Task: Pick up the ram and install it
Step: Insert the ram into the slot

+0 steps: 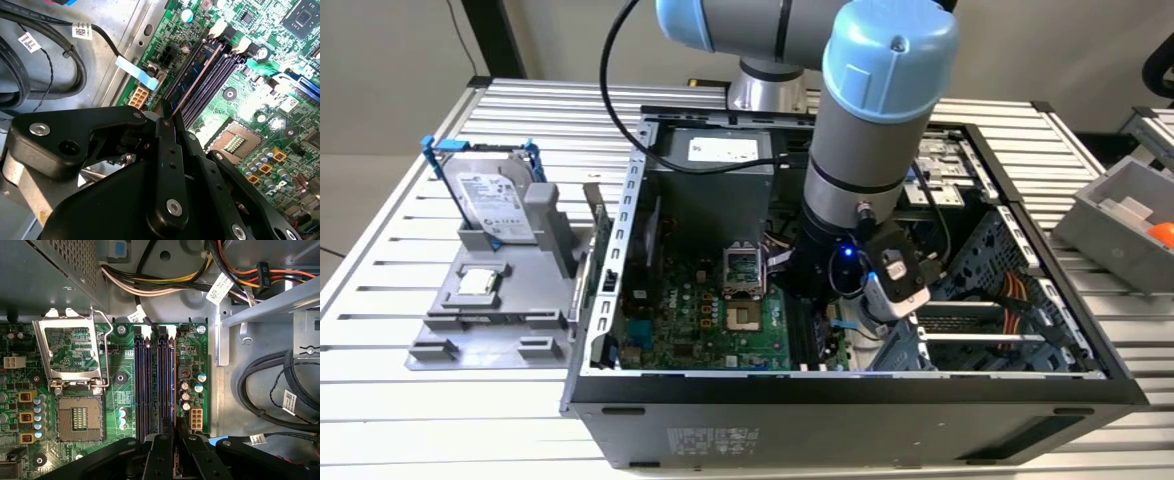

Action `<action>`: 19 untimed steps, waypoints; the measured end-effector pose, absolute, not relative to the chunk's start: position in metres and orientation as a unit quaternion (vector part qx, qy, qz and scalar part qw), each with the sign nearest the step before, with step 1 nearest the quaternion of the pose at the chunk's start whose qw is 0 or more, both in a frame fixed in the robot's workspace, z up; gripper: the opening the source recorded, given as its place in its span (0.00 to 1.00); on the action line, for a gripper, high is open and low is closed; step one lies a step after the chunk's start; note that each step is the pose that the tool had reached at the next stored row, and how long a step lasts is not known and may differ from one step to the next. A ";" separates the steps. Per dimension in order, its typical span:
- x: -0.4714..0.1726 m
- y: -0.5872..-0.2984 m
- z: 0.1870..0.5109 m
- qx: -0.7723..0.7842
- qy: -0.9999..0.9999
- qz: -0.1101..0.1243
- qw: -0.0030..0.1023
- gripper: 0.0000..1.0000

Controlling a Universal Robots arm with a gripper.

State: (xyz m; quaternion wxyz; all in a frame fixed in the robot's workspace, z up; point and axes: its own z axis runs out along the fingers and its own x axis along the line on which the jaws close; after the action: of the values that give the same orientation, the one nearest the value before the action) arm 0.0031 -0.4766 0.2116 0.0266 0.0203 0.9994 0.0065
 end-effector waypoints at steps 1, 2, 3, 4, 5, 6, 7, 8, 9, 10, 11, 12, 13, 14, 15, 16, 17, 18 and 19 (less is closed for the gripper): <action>0.003 -0.477 0.212 0.020 0.999 0.007 0.027 0.00; 0.003 -0.477 0.212 0.020 0.999 0.007 0.027 0.00; 0.003 -0.477 0.211 0.020 0.999 0.007 0.027 0.00; 0.003 -0.477 0.211 0.020 0.999 0.007 0.027 0.00; 0.003 -0.477 0.211 0.020 0.999 0.007 0.027 0.00; 0.003 -0.477 0.211 0.020 0.999 0.007 0.027 0.00; 0.003 -0.477 0.211 0.020 0.999 0.007 0.027 0.00; 0.003 -0.477 0.211 0.020 0.999 0.007 0.027 0.00; 0.003 -0.476 0.211 0.020 0.999 0.007 0.027 0.00; 0.003 -0.476 0.211 0.020 0.999 0.007 0.027 1.00; 0.003 -0.476 0.211 0.020 0.999 0.007 0.027 1.00; 0.003 -0.476 0.211 0.020 0.999 0.007 0.027 1.00; 0.003 -0.477 0.211 0.020 0.999 0.007 0.027 1.00; 0.003 -0.477 0.211 0.020 0.999 0.007 0.027 1.00; 0.003 -0.477 0.211 0.020 0.999 0.007 0.027 1.00; 0.003 -0.477 0.213 0.021 0.999 0.007 0.027 1.00; 0.003 -0.477 0.217 0.021 0.999 0.007 0.027 1.00; 0.003 -0.477 0.222 0.022 0.999 0.007 0.027 1.00; 0.003 -0.477 0.226 0.023 0.999 0.007 0.027 1.00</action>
State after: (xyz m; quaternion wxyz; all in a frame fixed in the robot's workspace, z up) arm 0.0031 -0.4766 0.2261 0.0266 0.0233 0.9994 0.0066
